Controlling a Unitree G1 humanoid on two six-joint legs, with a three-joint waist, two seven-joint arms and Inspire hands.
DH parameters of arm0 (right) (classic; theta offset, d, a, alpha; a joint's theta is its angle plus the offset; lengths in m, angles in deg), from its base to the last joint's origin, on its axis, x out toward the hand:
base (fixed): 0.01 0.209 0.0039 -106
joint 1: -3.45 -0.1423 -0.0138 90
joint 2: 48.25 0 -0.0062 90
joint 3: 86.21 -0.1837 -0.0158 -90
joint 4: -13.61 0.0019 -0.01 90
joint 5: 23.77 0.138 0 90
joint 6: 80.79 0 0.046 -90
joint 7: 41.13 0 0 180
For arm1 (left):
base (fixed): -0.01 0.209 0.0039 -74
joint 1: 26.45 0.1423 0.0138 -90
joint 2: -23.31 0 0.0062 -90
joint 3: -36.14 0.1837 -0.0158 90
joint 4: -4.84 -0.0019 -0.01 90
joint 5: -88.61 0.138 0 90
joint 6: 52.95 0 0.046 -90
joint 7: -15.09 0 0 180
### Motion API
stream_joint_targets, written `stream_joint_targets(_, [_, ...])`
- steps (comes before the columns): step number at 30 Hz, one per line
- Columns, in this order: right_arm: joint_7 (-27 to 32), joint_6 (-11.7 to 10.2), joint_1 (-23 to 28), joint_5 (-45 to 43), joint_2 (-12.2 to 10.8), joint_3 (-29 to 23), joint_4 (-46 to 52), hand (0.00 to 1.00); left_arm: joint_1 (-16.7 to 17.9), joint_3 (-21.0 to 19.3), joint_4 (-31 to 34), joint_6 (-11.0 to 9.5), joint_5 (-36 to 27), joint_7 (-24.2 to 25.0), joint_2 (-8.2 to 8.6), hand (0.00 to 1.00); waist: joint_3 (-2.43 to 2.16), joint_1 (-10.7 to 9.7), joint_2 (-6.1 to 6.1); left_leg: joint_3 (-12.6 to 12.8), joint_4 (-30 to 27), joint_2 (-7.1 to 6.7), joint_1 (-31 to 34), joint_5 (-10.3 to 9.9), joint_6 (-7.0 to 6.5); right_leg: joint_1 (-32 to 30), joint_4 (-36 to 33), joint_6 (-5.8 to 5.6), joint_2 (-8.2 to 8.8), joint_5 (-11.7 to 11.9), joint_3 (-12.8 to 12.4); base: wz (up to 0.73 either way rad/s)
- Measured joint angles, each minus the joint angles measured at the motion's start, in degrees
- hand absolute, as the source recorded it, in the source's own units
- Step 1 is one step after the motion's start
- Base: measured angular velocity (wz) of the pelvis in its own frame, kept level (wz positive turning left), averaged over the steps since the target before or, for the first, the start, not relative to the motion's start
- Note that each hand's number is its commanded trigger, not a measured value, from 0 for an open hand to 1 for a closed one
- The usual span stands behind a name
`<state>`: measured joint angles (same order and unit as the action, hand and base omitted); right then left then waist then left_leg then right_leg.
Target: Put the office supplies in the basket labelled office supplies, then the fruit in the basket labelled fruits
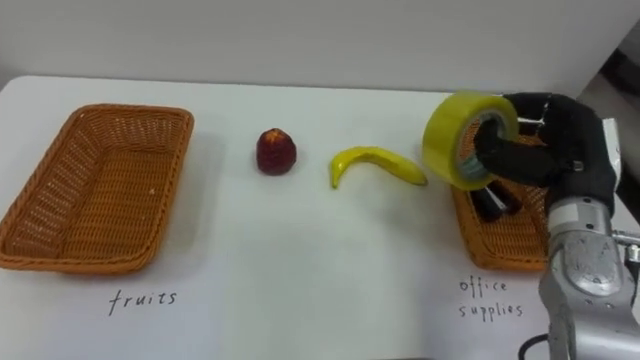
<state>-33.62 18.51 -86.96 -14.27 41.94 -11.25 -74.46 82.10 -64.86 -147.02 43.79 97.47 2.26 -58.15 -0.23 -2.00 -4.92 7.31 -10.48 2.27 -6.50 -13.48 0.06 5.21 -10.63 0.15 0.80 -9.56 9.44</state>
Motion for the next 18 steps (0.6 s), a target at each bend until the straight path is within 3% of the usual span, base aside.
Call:
stream_joint_targets(9, [5.56,0.07,0.57,2.78,1.29,-2.50,-6.43,1.00,0.07,0.02,0.98,0.47,-0.35,0.02,-0.12,0.00,0.16,-0.96,-1.08,0.54,-0.04,0.01,0.20,0.00,0.00,-0.58,0.08,-0.04,-0.03,-0.02,-0.10,-0.02])
stream_joint_targets(18, [5.59,0.07,1.05,2.68,1.49,-2.50,-8.24,1.00,0.07,-0.11,3.50,0.42,-0.36,0.05,-0.14,0.00,0.04,-0.60,-1.02,1.80,0.32,0.10,-0.09,0.00,-0.01,-1.15,-0.24,-0.02,-0.19,-0.01,-1.44,-0.08])
